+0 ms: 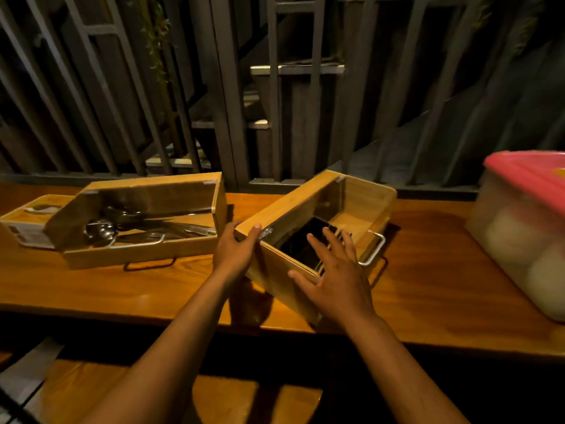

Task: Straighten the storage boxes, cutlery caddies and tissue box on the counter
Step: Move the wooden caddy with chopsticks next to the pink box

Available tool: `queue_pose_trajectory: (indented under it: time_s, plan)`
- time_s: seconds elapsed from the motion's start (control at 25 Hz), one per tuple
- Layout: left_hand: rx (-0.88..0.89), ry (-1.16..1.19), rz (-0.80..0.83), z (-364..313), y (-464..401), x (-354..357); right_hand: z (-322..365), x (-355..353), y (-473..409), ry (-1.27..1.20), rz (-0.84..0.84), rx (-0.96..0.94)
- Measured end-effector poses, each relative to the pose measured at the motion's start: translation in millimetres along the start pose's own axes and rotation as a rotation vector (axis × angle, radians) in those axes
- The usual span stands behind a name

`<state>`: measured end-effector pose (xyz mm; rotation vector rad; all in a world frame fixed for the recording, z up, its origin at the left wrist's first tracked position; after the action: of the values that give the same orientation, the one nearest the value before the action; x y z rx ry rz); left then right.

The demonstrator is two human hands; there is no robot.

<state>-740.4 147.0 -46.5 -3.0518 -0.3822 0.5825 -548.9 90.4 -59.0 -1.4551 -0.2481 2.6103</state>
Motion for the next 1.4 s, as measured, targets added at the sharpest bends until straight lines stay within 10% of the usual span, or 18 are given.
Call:
queue_pose_trajectory:
  time_s: [0.32,1.4]
  plan:
    - [-0.102,0.096,0.303,-5.0,26.0,30.9,-50.6,-44.9,3.1,0.039,-0.027,0.044]
    - [-0.093,0.179,0.197,-90.2,132.3,270.5,-286.5,-175.4,15.6,0.018,-0.113,-0.051]
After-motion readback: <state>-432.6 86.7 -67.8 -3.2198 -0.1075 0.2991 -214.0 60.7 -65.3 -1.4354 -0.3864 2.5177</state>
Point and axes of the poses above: each hand's wrist, its own y-axis away from the middle knuckle, its own x-axis out of the palm, z = x × y, the point moved 1 cm from there along -y, towards the middle knuckle, and after that the axes turned 4 degrees about x, right-handed, at the moved point
